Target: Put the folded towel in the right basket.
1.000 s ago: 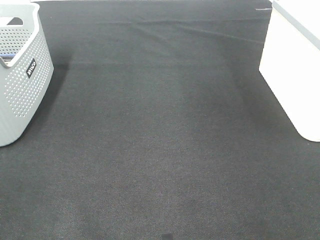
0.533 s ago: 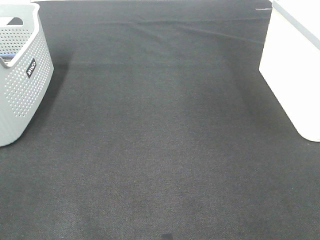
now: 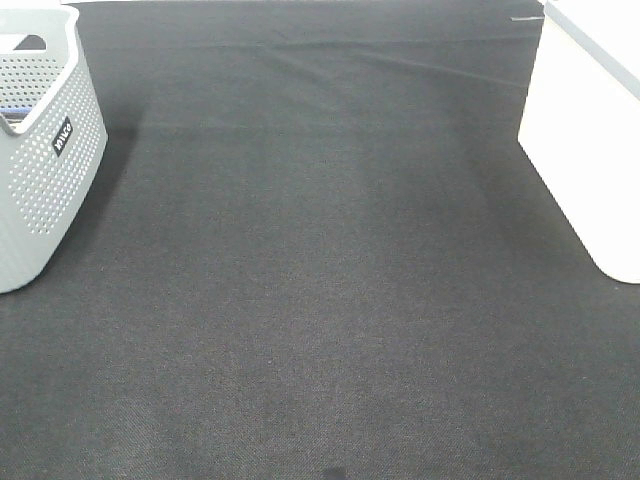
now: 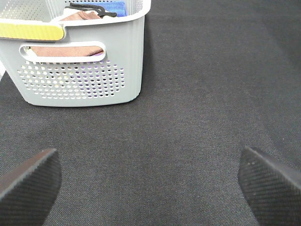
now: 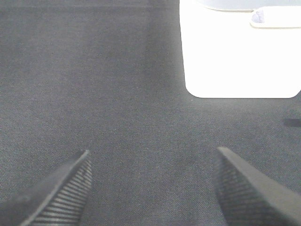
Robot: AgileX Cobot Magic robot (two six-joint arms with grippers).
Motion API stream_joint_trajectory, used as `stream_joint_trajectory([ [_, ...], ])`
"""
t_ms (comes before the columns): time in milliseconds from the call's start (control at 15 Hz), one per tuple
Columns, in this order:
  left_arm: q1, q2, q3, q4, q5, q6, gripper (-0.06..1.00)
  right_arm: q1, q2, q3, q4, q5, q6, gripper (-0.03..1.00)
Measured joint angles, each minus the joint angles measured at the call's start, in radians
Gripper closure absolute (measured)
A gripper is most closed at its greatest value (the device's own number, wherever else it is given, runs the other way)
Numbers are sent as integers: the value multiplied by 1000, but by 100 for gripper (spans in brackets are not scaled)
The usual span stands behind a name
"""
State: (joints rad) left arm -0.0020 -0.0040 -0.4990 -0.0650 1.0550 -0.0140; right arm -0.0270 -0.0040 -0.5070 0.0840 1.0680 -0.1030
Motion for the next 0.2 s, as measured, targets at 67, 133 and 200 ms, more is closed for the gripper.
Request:
stream_joint_trajectory([
  [67, 0, 0, 0, 0, 0, 0, -2, 0, -2, 1, 0, 0, 0, 28],
  [133, 0, 0, 0, 0, 0, 0, -2, 0, -2, 1, 1, 0, 0, 28],
  [200, 0, 0, 0, 0, 0, 0, -2, 0, -3, 1, 2, 0, 0, 28],
])
